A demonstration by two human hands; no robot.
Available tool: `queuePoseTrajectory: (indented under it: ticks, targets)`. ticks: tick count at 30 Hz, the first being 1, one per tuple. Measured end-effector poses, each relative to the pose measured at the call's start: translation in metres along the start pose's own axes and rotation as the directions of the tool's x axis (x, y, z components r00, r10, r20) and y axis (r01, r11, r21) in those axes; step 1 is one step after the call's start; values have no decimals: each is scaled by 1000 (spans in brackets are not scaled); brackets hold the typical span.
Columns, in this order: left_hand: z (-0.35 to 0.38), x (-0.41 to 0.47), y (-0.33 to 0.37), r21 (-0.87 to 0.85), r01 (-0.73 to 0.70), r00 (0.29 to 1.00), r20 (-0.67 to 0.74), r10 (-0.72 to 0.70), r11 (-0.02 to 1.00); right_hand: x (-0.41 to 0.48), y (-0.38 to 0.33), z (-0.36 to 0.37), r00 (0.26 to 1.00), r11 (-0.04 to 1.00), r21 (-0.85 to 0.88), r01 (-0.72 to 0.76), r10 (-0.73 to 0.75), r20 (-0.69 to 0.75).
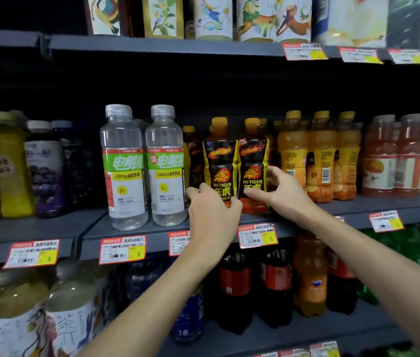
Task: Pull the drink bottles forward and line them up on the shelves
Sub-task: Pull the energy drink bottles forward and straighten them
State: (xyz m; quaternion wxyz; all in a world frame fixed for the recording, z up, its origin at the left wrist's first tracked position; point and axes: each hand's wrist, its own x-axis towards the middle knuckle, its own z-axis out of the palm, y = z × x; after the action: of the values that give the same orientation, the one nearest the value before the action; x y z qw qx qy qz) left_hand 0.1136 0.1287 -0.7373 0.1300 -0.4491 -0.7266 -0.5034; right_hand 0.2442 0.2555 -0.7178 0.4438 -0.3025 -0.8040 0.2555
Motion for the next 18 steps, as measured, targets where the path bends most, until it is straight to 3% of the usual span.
queuePoseTrajectory:
  ticks: [7,13,18]
  targets:
    - [-3,-1,0,-53,-26,999,-25,24,998,0,-1,-2,1000,1000,-28,6,-6,9]
    - [1,0,0,-20,-23,998,-58,22,1000,-2,3,-10,987,956,-249,152,-134,89]
    - [3,2,4,64,-11,995,-95,17,998,5,9,-6,981,960,-214,179,-158,110]
